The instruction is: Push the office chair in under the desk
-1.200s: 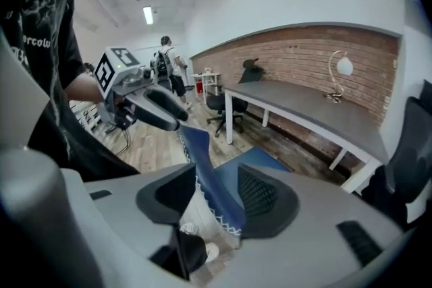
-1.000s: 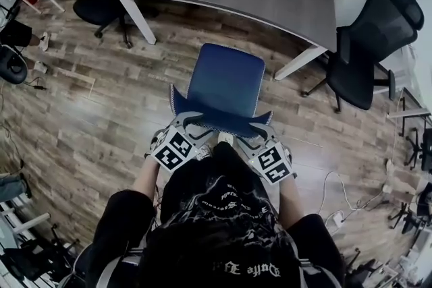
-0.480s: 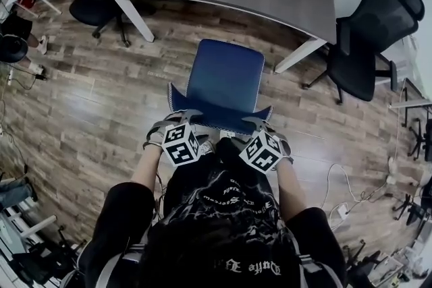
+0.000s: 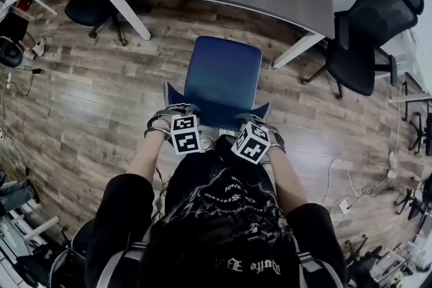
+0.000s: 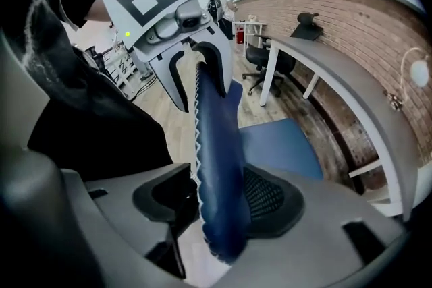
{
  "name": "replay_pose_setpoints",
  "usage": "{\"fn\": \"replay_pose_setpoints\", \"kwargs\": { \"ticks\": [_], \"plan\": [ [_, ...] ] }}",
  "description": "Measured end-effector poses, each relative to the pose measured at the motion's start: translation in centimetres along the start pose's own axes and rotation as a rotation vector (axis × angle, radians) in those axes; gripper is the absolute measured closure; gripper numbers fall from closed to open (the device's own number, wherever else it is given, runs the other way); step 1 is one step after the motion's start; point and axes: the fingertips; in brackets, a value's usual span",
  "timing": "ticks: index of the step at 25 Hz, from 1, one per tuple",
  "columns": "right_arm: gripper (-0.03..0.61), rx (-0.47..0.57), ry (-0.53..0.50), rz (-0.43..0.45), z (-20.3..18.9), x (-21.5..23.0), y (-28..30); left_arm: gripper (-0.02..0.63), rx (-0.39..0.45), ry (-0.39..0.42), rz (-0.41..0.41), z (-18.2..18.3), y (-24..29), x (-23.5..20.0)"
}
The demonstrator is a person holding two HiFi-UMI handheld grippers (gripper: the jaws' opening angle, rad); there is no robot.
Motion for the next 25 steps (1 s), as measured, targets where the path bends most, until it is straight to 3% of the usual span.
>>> {"fn": "replay_pose_setpoints", "kwargs": {
  "ticks": [4,9,11,13,19,25],
  "plan": [
    [0.334,-0.019,0.005,0.008,0.2,0.3,0.8,0.342,-0.015,-0.009,-0.017,-0.4,0.6,-0.3],
    [0.341,-0.053,-0.011,-0.016,-0.1,0.6,1.7,0.353,-0.060,0.054,-0.029,-0.5,2.3,-0.3],
    [0.371,-0.061,-0.024,-0.039,0.0,0.9,1.8,0.357,-0.062,0.058,-0.011,-0.4,2.8,-0.5],
    [0.407,-0.059,-0.028,-0.050,-0.1,1.1,2.1,0.417,-0.060,0.057,0.020,-0.5,3.0,-0.9],
    [0.413,-0.064,-0.037,-0.034,-0.3,1.2,2.5,0.454,-0.071,0.128,0.079,-0.5,3.0,-1.1],
    [0.425,-0.044,-0.052,-0.083,-0.2,1.5,2.3,0.469,-0.072,0.178,0.119,-0.5,3.1,-1.2]
  ]
}}
Point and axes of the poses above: the fingertips, and each gripper's own axes: y forward along the fingers, x to its right, z out of its top, and after that the axes turned 5 degrees about -x, right-handed
